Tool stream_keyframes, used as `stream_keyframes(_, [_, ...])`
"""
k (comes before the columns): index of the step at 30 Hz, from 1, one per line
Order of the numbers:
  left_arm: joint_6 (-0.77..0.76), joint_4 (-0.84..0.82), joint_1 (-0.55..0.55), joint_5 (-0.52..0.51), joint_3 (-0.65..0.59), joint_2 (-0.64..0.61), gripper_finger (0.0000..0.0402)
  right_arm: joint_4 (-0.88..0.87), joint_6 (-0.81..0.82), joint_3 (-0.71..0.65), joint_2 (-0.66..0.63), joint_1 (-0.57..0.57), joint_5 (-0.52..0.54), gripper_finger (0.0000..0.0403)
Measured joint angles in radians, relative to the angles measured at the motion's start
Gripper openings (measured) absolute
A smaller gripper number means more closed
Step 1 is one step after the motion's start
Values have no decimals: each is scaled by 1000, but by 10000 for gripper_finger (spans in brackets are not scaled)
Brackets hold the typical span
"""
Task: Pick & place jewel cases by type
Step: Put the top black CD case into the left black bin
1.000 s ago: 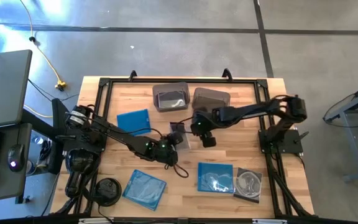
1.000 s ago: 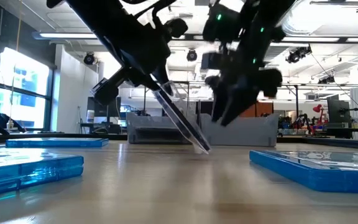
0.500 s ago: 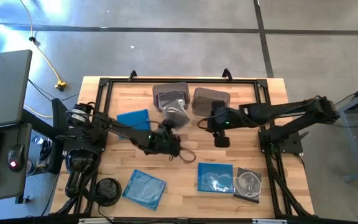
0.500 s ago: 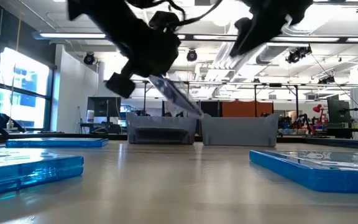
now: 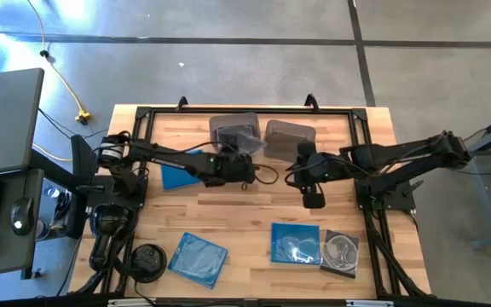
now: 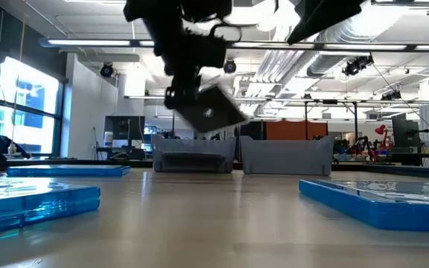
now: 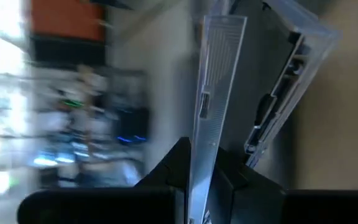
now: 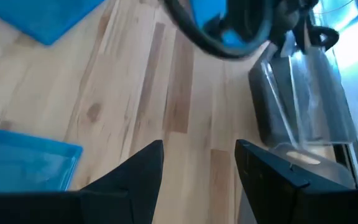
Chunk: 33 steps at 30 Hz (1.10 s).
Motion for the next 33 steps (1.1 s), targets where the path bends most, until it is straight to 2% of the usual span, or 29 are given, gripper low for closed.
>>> stream_keyframes(2, [-145,-125,18,52,14,0,24,-15,-1,-11,0,1,0,197])
stream_keyframes(5, [-327,-249,38,33,17,0,24,-15,-3,-28,1,0,0,197])
stream_keyframes(8, [-424,-292,54,47,17,0,24,-11,-3,-48,1,0,0,197])
stream_keyframes(12, [-432,-267,86,143,18,0,24,-6,-3,-71,1,0,0,197])
stream_keyframes(16, [-425,-221,130,176,18,0,24,-8,-1,-80,1,0,0,197])
stream_keyframes(20, [-336,-195,175,229,18,0,24,11,-2,-80,1,0,-1,197])
stream_keyframes(23, [-322,-194,202,281,18,0,24,9,-3,-80,1,0,-18,197])
stream_keyframes(27, [-310,-195,207,245,18,0,31,9,-3,-80,1,0,-23,197])
stream_keyframes(30, [-309,-182,207,219,18,0,54,8,-3,-80,1,0,-23,197])
stream_keyframes(33, [-308,-171,207,235,18,0,83,8,-3,-80,1,0,-23,197])
